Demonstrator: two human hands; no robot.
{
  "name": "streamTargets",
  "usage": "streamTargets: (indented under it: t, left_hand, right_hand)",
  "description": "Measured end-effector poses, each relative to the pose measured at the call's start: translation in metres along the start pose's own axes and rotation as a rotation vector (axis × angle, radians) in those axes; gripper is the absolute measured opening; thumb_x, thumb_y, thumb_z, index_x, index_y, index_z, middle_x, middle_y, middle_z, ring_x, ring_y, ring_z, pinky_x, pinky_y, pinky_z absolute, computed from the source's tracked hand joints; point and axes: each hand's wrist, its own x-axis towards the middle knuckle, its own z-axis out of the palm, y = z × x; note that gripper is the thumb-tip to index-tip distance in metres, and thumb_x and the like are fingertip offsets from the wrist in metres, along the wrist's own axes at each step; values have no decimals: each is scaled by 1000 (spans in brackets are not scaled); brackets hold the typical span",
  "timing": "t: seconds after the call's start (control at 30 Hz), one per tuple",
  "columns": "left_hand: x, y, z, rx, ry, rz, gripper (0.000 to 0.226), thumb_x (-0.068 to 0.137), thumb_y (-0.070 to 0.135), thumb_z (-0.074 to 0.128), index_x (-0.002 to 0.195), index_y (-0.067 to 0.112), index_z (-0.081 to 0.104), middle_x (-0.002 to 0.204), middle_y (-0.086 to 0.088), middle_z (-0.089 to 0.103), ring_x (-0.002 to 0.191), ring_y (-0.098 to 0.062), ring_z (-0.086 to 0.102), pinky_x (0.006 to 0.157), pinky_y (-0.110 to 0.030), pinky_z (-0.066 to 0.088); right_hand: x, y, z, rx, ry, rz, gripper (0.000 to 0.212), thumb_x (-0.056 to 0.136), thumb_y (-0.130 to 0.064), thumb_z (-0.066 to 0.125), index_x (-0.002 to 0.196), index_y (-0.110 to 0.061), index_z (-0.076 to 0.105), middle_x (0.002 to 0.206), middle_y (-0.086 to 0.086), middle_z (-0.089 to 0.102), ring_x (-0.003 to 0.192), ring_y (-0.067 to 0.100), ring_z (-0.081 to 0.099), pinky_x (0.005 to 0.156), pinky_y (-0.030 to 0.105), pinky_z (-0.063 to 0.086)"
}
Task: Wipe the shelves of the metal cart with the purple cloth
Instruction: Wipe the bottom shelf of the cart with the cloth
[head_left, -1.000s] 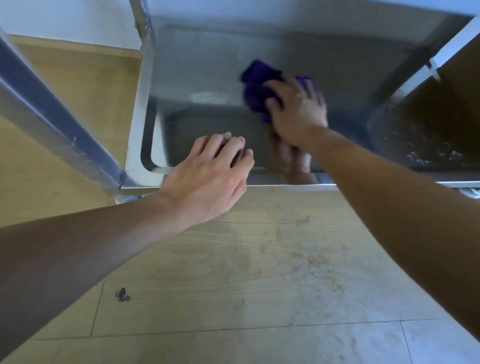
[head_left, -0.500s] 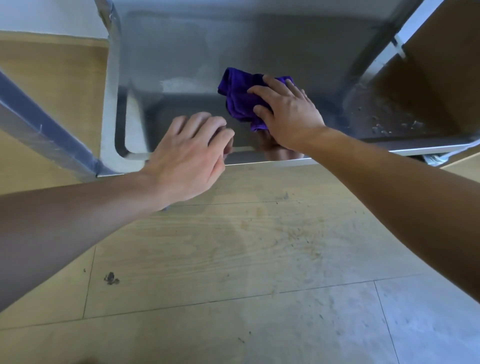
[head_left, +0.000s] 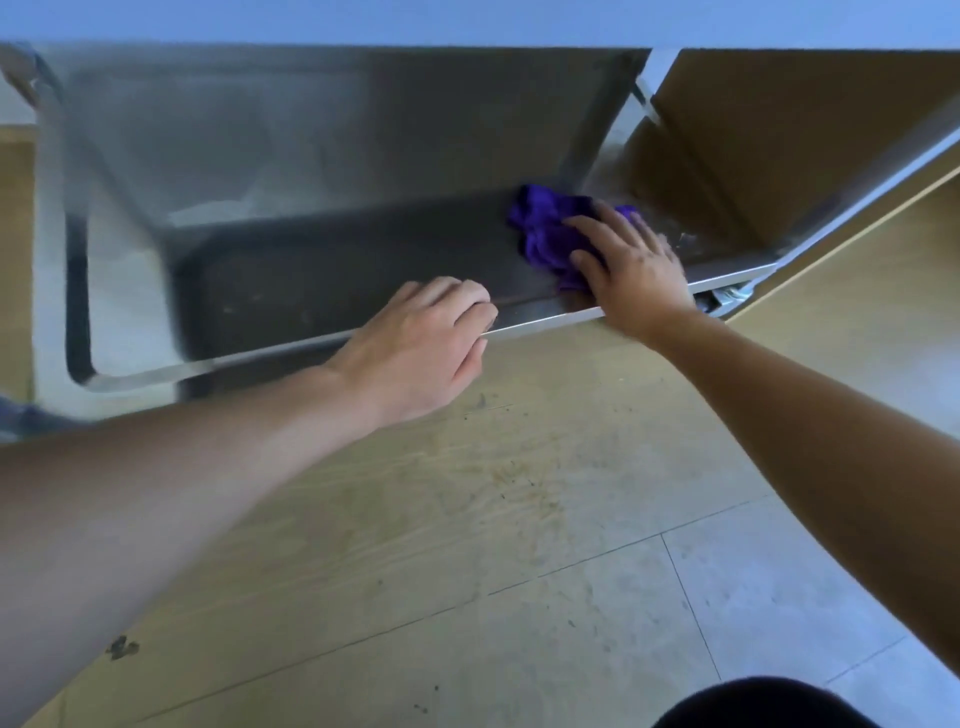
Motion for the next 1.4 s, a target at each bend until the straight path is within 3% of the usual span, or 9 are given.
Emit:
streamTargets:
  t: [0.13, 0.23, 0.43, 0.57, 0.77, 0.87, 1.07, 1.27, 1.4]
  left_hand:
    - [-6, -4, 8, -6, 22, 19, 34, 95, 24, 42, 121, 9, 56, 128, -5, 54, 120, -26, 49, 99, -39, 40]
    - [-5, -2, 7, 15, -1, -2, 34, 95, 25, 41, 121, 9, 56, 127, -5, 54, 120, -26, 48, 99, -41, 40]
    - [-8, 0, 7, 72, -18, 1, 42, 94, 27, 40, 128, 5, 54, 130, -9, 54, 121, -29, 49, 100, -43, 41]
    - [-10, -2, 7, 80, -43, 9, 45, 94, 27, 39, 131, 4, 52, 133, -12, 53, 124, -31, 48, 102, -45, 40]
    - [-9, -1, 5, 96, -107, 2, 50, 94, 32, 37, 135, 6, 47, 139, -11, 48, 129, -30, 43, 107, -44, 37]
    - [-8, -1, 7, 108, -107, 1, 50, 93, 32, 36, 134, 6, 48, 139, -11, 48, 129, -30, 43, 107, -44, 37]
    - [-6, 1, 6, 162, -97, 5, 49, 90, 33, 40, 128, 3, 51, 132, -13, 52, 120, -32, 49, 100, -46, 40]
    - [1, 9, 2, 138, -65, -23, 41, 92, 31, 37, 120, 7, 54, 126, -8, 52, 113, -29, 50, 91, -44, 42]
    - [27, 21, 6, 94, -54, 89, 47, 92, 29, 37, 129, 7, 52, 133, -10, 51, 122, -26, 50, 95, -41, 45]
  right_hand:
    - [-2, 42, -7, 49, 50, 260, 44, 102, -46, 36, 145, -40, 37, 161, -9, 24, 148, 30, 19, 119, 50, 15]
    - [0, 9, -1, 62, 54, 373, 44, 101, -42, 37, 145, -40, 37, 161, -8, 22, 149, 33, 14, 119, 51, 11]
    - [-22, -75, 19, -8, 56, -55, 43, 102, -44, 36, 145, -41, 39, 159, -9, 27, 148, 31, 19, 118, 49, 17]
    - [-10, -44, 12, 1, 32, -105, 45, 101, -51, 36, 145, -42, 39, 159, -10, 28, 147, 28, 22, 117, 47, 23]
    - [13, 41, -4, 42, 64, 362, 46, 100, -45, 37, 146, -36, 38, 160, -4, 26, 146, 33, 20, 119, 49, 17]
    - [11, 26, -5, 53, 37, 437, 46, 101, -41, 37, 146, -37, 36, 162, -5, 21, 148, 34, 14, 119, 51, 12]
    - [-22, -50, 16, -4, 69, -27, 42, 101, -42, 37, 142, -37, 44, 158, -6, 31, 146, 32, 24, 119, 51, 20]
    - [-22, -41, 11, 18, 35, -61, 43, 104, -44, 34, 146, -40, 38, 160, -7, 26, 150, 29, 15, 121, 49, 14]
    - [-21, -38, 10, 19, 41, -42, 43, 103, -45, 35, 146, -40, 38, 160, -7, 26, 149, 29, 17, 121, 48, 15]
